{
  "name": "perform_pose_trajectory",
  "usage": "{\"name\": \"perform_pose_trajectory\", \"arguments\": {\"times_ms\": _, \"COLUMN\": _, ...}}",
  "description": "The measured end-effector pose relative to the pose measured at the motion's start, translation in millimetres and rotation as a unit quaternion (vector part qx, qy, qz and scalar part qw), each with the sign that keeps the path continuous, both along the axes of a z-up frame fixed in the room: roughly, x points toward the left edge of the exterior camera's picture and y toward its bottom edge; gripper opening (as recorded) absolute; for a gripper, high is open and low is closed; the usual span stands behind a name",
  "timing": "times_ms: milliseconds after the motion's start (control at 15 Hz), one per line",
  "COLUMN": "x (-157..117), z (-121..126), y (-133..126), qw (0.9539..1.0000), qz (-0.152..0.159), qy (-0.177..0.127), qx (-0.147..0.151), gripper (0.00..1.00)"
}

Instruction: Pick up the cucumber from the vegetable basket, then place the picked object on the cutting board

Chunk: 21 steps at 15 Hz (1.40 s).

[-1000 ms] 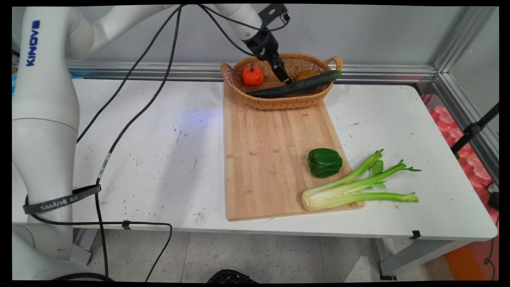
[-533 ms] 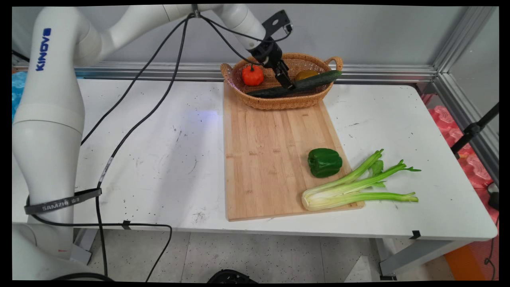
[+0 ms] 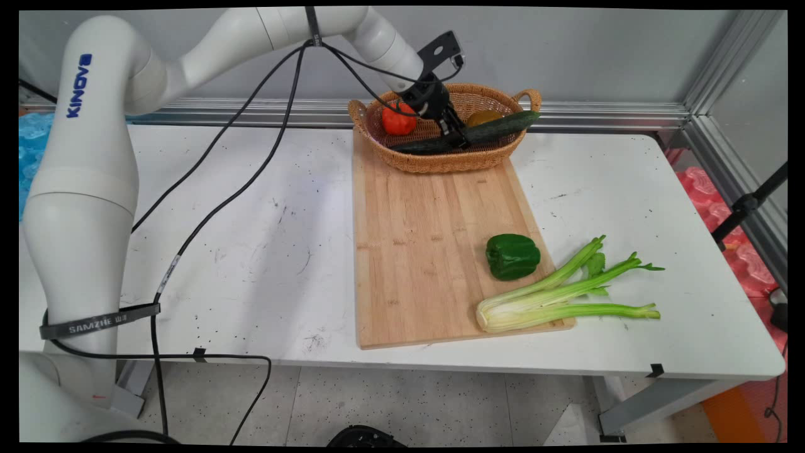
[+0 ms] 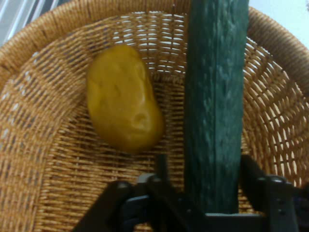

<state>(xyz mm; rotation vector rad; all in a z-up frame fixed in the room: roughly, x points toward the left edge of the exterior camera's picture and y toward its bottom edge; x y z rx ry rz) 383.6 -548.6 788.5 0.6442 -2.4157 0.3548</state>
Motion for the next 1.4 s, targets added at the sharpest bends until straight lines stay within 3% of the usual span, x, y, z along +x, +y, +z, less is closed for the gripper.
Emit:
{"name": "perform_pose_trajectory", "arguments": {"times_ms": 333, "x": -3.5, "z": -8.9, "y": 1.8, "qw": 1.0, "qz": -0.007, "qy": 0.003, "qx": 0.0, "gripper": 0.0}}
{"name": "perform_pose_trajectory", "arguments": {"times_ms": 600, "x": -8.5, "z": -1.4, "y": 0.0, "qw": 0.9999, "qz": -0.009, "qy": 0.006, "qx": -0.006, "gripper": 0.0}}
{"name": "perform_pose_trajectory", "arguments": {"times_ms": 1133, "x": -22.3, "z": 61.8, "y": -0.5, "qw": 0.9995, "qz": -0.009, "qy": 0.009, "qx": -0.029, "gripper": 0.0}}
{"name": "perform_pose_trajectory", "arguments": {"times_ms": 1400, "x": -50.2, "z": 103.5, "y": 11.2, "qw": 0.9993, "qz": -0.014, "qy": 0.024, "qx": -0.025, "gripper": 0.0}}
